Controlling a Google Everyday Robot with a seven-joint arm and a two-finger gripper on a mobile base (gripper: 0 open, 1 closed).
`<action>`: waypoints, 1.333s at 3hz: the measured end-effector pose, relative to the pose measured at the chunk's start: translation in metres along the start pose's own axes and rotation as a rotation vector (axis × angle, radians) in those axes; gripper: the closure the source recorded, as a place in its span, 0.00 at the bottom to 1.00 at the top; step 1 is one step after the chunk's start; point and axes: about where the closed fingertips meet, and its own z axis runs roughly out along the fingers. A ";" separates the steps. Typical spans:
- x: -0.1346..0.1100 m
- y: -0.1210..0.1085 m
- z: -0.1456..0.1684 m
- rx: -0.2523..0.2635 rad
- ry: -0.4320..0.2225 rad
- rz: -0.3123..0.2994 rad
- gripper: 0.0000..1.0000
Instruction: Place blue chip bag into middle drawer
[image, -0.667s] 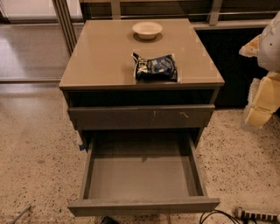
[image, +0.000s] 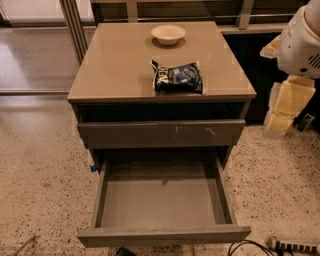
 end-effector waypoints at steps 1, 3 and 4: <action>-0.039 -0.041 0.018 0.017 -0.027 -0.102 0.00; -0.102 -0.160 0.088 0.008 -0.173 -0.156 0.00; -0.102 -0.160 0.089 0.007 -0.173 -0.156 0.00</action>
Offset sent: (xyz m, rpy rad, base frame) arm 0.2006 0.1087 0.0008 0.0444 -0.0887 0.2859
